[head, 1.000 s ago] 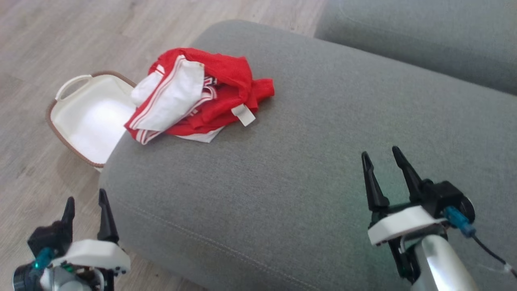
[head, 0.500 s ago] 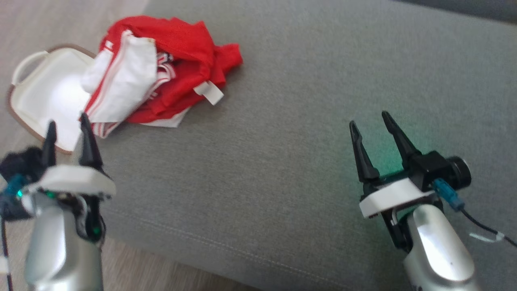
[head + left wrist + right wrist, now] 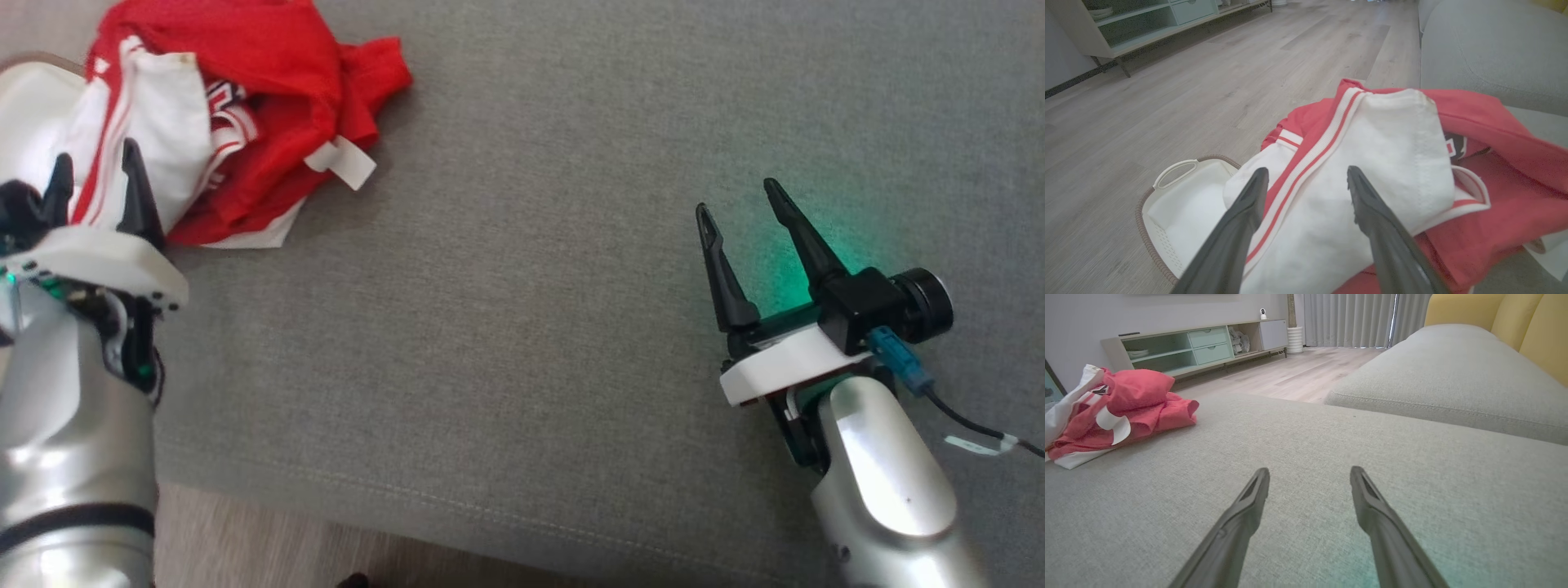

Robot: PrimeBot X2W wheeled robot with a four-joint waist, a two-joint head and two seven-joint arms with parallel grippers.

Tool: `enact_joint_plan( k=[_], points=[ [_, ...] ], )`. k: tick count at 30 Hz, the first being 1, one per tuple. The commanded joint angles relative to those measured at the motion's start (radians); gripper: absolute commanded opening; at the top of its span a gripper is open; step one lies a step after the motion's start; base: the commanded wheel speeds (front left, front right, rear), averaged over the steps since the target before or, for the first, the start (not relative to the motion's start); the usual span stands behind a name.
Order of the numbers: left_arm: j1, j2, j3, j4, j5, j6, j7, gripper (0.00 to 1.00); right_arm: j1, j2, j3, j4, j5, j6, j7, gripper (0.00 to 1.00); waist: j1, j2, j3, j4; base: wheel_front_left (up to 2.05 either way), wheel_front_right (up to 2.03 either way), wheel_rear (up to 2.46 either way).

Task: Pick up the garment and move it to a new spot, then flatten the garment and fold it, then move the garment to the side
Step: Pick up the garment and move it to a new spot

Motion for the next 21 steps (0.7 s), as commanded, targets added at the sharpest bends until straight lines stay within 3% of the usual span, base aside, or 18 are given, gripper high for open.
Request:
enact_joint_plan(
  k=[1, 12, 13, 14, 21],
  points=[
    [-0.042, 0.063, 0.011, -0.004, 0.015, -0.001, -0.012, 1.00, -0.025, 0.004, 0.024, -0.032, -0.012, 0.008, -0.011, 1.00, -0.0002, 0.0000, 0.022, -0.016, 0.00, 0.00, 0.00],
    [-0.167, 0.122, -0.005, 0.225, 0.033, 0.038, -0.012, 1.00, -0.048, 0.004, 0.015, -0.037, -0.014, 0.008, -0.011, 1.00, -0.0002, 0.0000, 0.078, -0.051, 0.00, 0.00, 0.00],
    [-0.174, 0.124, -0.009, 0.238, 0.034, 0.037, -0.012, 0.46, -0.048, 0.004, 0.013, -0.037, -0.013, 0.008, -0.011, 1.00, -0.0002, 0.0000, 0.079, -0.052, 0.00, 0.00, 0.00],
    [-0.181, 0.126, -0.012, 0.245, 0.034, 0.036, -0.012, 0.00, -0.049, 0.004, 0.011, -0.037, -0.011, 0.008, -0.011, 1.00, -0.0002, 0.0000, 0.080, -0.052, 0.00, 0.00, 0.00],
    [-0.195, 0.145, -0.027, 0.230, 0.041, 0.041, -0.012, 0.00, -0.045, 0.004, 0.008, -0.035, 0.011, 0.008, -0.011, 1.00, -0.0002, 0.0000, 0.057, -0.053, 0.00, 0.00, 0.00]
  ],
)
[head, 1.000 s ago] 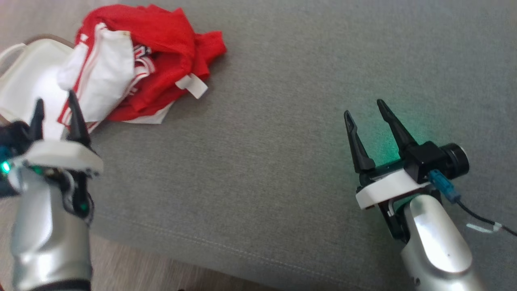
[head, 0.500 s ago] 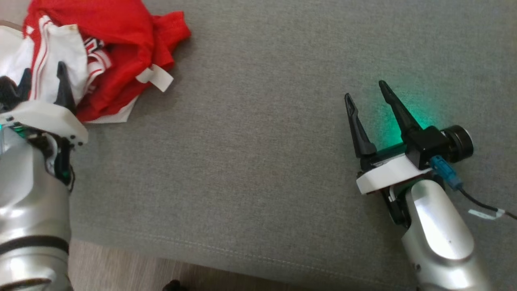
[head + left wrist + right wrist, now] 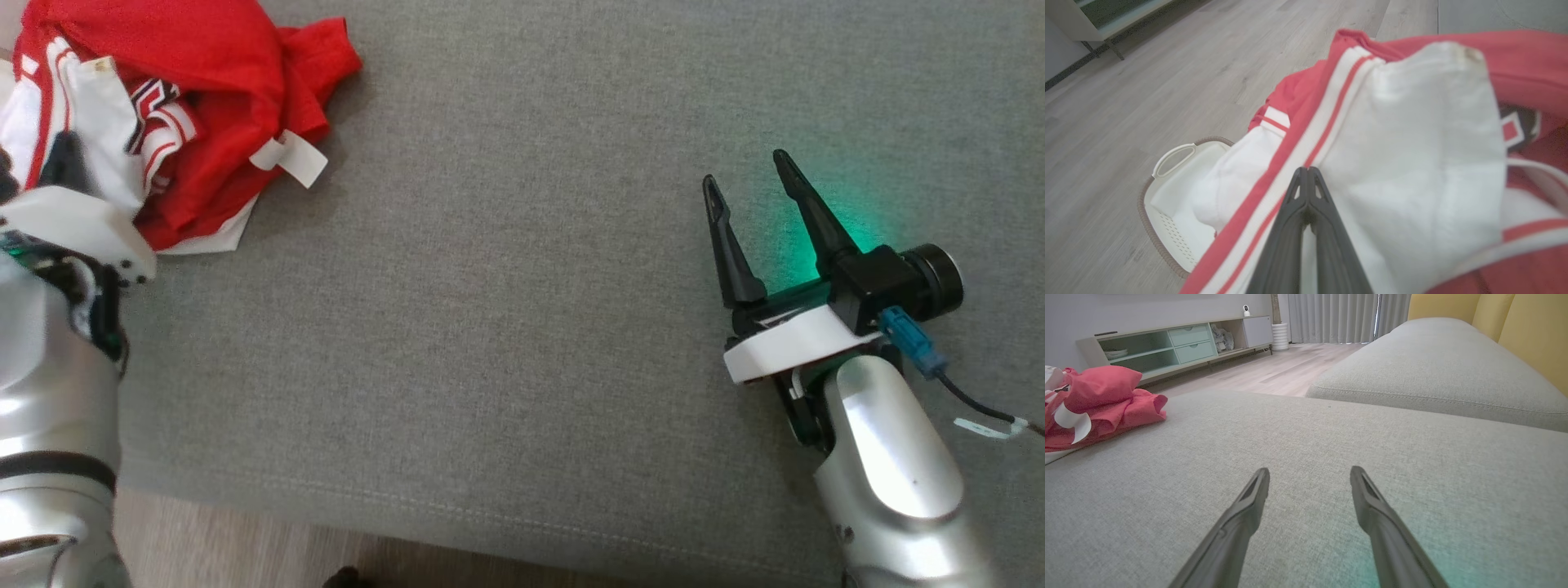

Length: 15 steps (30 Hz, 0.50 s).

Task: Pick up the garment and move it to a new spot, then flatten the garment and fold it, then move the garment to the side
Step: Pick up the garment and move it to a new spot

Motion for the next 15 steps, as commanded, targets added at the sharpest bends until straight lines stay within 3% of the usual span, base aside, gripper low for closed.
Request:
enact_joint_plan(
  k=[1, 10, 15],
  points=[
    [-0.024, 0.080, 0.013, -0.041, 0.008, 0.008, -0.012, 0.00, -0.006, 0.006, 0.021, -0.024, 0.014, 0.008, -0.006, 1.00, -0.0001, 0.0000, -0.016, -0.001, 0.00, 0.00, 0.00],
    [-0.049, 0.106, -0.016, -0.116, 0.008, -0.017, -0.012, 0.00, 0.020, 0.006, 0.032, -0.022, 0.070, 0.008, -0.006, 1.00, -0.0001, 0.0000, -0.088, -0.020, 0.00, 0.00, 0.00],
    [-0.048, 0.081, -0.026, -0.215, -0.018, -0.030, -0.012, 0.00, 0.044, 0.006, 0.020, -0.028, 0.099, 0.008, -0.006, 1.00, -0.0001, 0.0000, -0.133, -0.035, 0.00, 0.00, 0.00]
  ],
)
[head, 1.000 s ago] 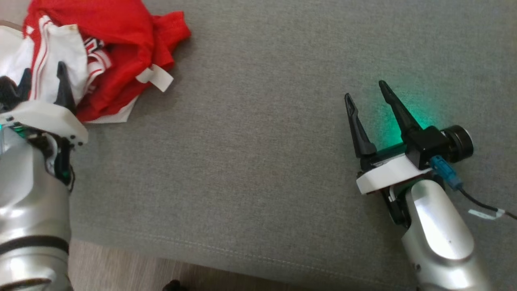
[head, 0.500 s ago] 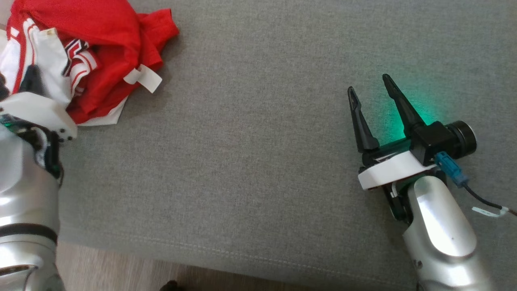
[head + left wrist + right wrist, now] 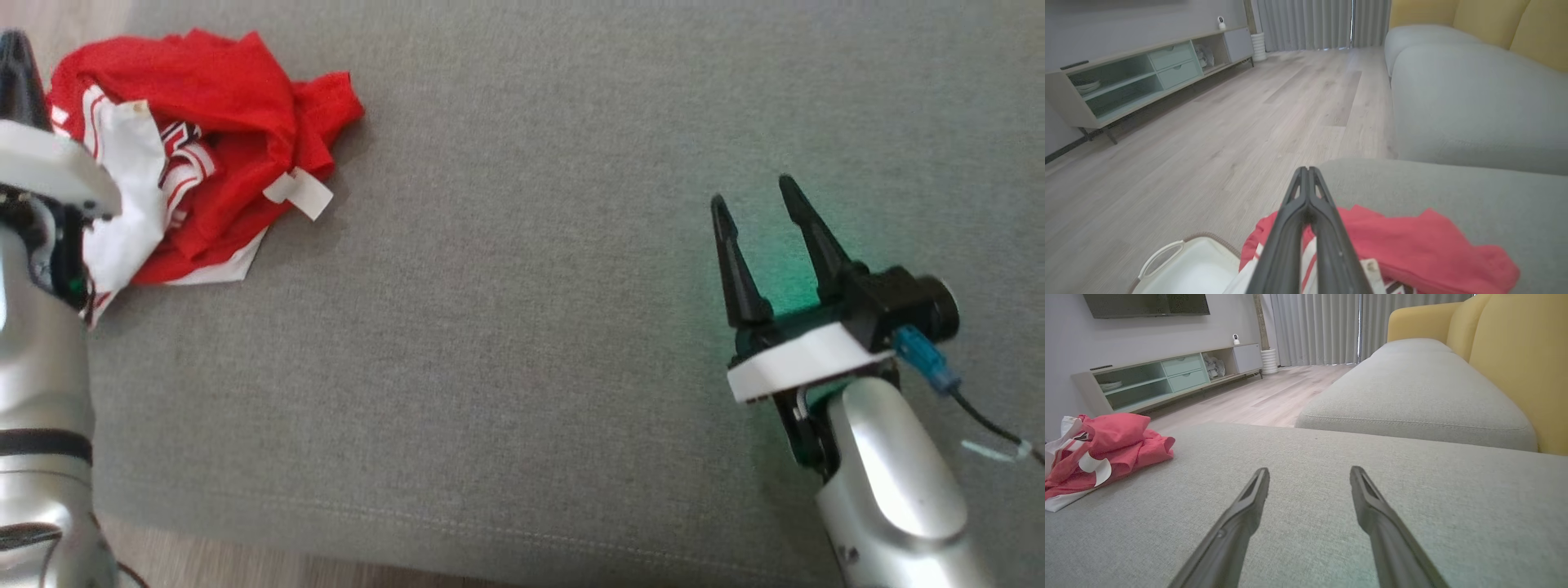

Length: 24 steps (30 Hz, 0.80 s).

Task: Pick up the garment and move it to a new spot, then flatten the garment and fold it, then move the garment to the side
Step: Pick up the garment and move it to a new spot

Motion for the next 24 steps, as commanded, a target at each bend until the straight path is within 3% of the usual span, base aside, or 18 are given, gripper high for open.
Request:
enact_joint_plan(
  k=[1, 2, 17, 24],
  points=[
    [-0.025, 0.040, 0.017, -0.044, -0.011, -0.003, -0.012, 0.29, 0.011, 0.006, 0.017, -0.035, 0.010, 0.008, -0.006, 1.00, 0.0000, 0.0000, -0.021, -0.011, 0.00, 0.00, 0.00],
    [-0.017, 0.032, 0.018, -0.063, -0.017, -0.004, -0.012, 1.00, 0.018, 0.006, 0.015, -0.038, 0.015, 0.008, -0.006, 1.00, 0.0000, 0.0000, -0.031, -0.016, 0.00, 0.00, 0.00],
    [0.298, -0.131, -0.004, -0.286, -0.036, 0.010, -0.012, 1.00, 0.089, 0.006, -0.036, -0.062, 0.071, 0.008, -0.006, 1.00, 0.0000, 0.0000, -0.154, -0.112, 0.00, 0.00, 0.00],
    [0.487, -0.179, 0.005, -0.392, -0.031, 0.019, -0.012, 1.00, 0.123, 0.006, -0.056, -0.050, 0.074, 0.008, -0.006, 1.00, 0.0000, 0.0000, -0.206, -0.148, 0.00, 0.00, 0.00]
  ],
)
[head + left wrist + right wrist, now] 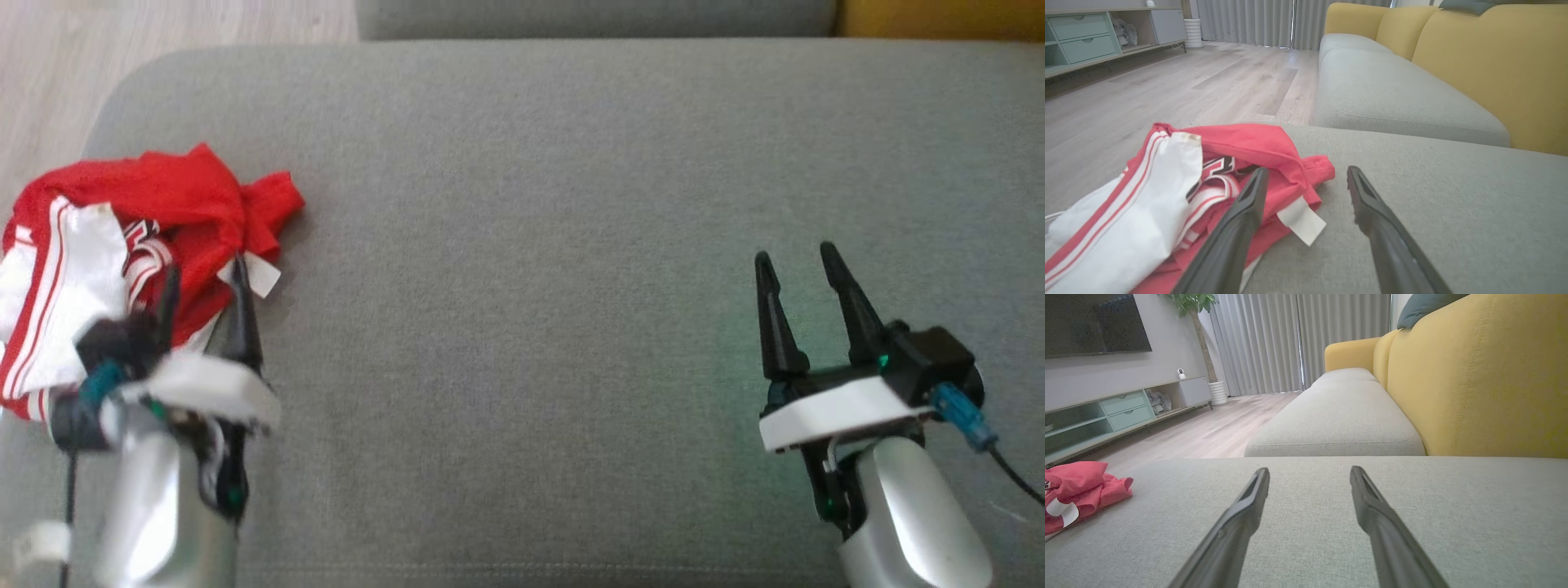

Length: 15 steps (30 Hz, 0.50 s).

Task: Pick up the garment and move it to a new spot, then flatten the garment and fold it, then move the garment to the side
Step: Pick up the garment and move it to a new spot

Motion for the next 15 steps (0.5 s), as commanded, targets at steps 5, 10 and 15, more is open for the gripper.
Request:
enact_joint_plan(
  k=[5, 10, 15],
  points=[
    [0.121, -0.011, 0.014, -0.110, 0.010, 0.016, -0.006, 1.00, 0.027, 0.004, 0.008, -0.010, 0.005, 0.008, -0.006, 1.00, 0.0000, 0.0000, -0.062, -0.034, 0.00, 0.00, 0.00],
    [0.226, -0.024, 0.019, -0.166, -0.005, 0.040, -0.006, 1.00, 0.058, 0.004, 0.013, 0.006, 0.008, 0.008, -0.006, 1.00, 0.0000, 0.0000, -0.100, -0.051, 0.00, 0.00, 0.00],
    [0.285, -0.027, 0.016, -0.192, -0.017, 0.058, -0.006, 1.00, 0.078, 0.004, 0.012, 0.012, 0.015, 0.008, -0.006, 1.00, 0.0000, 0.0000, -0.117, -0.058, 0.00, 0.00, 0.00]
  ],
)
